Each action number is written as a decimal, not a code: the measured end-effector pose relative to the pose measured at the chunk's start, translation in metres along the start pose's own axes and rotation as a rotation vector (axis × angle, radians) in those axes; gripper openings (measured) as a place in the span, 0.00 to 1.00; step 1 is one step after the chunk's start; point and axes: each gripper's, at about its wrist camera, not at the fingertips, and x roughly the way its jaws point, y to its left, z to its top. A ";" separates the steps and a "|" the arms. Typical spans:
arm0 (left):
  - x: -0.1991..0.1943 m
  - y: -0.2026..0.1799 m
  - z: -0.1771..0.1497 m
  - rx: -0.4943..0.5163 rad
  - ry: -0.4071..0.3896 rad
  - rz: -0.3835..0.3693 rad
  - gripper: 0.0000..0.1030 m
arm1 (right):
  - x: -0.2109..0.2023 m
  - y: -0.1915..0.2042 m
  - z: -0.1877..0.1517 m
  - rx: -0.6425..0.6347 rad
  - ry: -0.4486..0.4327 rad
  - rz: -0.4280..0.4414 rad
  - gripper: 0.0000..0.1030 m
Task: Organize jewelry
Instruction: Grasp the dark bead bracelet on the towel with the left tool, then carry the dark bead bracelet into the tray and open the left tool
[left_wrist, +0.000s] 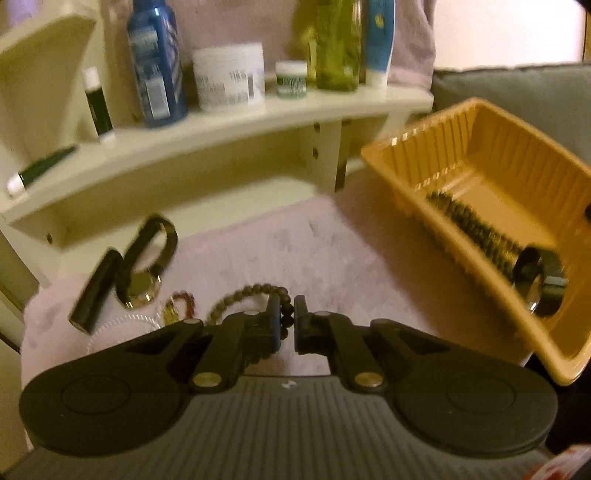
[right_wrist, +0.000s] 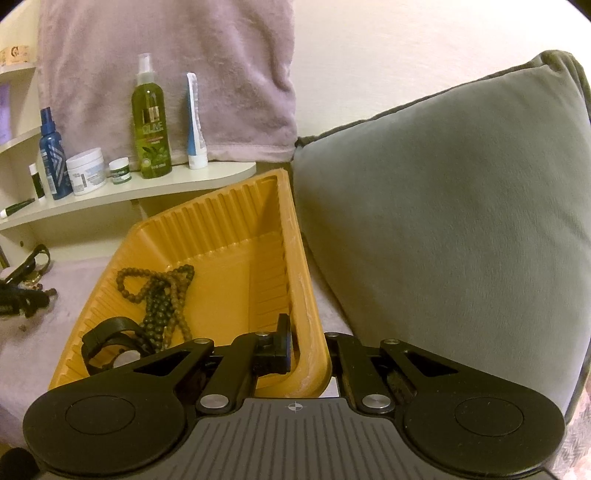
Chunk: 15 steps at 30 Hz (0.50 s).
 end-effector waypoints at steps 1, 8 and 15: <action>-0.005 0.001 0.005 -0.004 -0.010 -0.004 0.05 | 0.000 0.000 0.000 0.000 -0.002 0.000 0.05; -0.037 -0.002 0.040 -0.034 -0.081 -0.062 0.05 | -0.004 0.001 -0.001 0.001 -0.012 0.005 0.05; -0.059 -0.045 0.064 0.030 -0.133 -0.127 0.05 | -0.006 0.001 -0.001 0.004 -0.016 0.006 0.05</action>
